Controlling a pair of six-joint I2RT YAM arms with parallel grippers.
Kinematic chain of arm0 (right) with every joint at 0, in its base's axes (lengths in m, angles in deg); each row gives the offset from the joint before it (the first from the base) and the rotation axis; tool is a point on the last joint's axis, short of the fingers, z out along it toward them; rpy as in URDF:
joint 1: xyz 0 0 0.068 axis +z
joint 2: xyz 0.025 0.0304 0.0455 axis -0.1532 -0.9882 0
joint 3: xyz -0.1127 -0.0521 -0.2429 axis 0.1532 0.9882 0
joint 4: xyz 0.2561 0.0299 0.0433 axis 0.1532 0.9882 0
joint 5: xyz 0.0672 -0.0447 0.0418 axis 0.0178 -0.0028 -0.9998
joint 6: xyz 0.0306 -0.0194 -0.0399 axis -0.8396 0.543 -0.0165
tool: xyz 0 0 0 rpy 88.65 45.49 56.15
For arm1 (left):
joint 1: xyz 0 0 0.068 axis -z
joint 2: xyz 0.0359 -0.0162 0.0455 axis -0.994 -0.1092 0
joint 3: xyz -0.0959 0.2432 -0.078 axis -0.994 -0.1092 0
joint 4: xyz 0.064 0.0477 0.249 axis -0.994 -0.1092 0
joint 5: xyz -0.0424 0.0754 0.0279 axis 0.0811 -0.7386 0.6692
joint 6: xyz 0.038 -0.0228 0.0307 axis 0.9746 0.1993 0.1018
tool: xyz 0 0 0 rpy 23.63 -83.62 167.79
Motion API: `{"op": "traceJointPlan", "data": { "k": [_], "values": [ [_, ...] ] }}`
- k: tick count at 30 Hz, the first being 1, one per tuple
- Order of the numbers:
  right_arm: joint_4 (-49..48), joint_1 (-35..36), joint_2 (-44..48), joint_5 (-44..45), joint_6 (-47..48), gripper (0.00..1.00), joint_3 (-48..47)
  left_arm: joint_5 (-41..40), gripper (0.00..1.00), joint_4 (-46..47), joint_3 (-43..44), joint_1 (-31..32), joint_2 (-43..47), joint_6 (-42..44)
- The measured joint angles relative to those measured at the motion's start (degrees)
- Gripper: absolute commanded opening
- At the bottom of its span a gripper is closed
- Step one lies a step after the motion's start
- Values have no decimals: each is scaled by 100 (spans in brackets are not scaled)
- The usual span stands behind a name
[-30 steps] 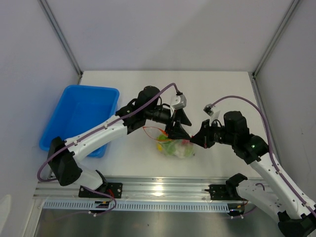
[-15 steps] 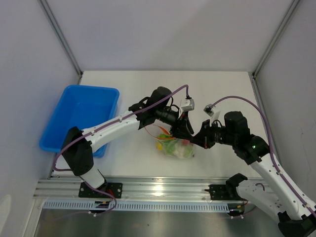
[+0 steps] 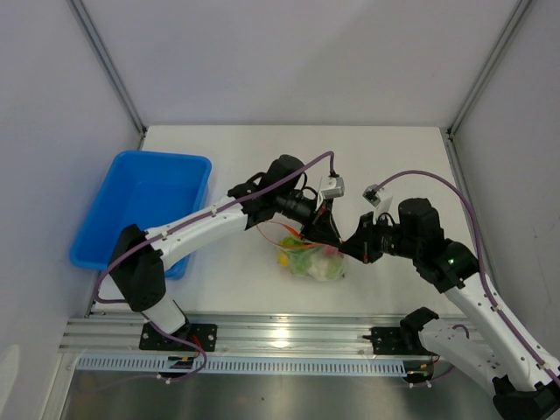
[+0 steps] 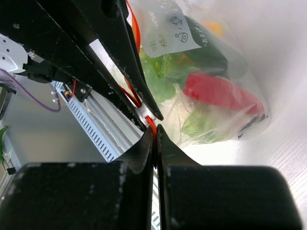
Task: Place the food in the zip-top bag and seal the zipper
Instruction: Zip the zipper food storage bag at the center of the board.
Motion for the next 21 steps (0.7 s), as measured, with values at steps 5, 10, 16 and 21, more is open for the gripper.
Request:
{"op": "traceJointPlan", "data": {
  "k": [5,10,16,21],
  "values": [
    [72,4,2,81,-7,0,0,-90,1,205,-208,0,81,-109],
    [74,13,2,186,-31,0,0,-310,1,337,-369,2,232,-192],
    [66,17,48,446,-173,0,4,-614,1,343,-570,-2,485,-203],
    [46,24,101,660,-291,0,4,-933,1,149,-610,-4,656,-203]
  ]
}}
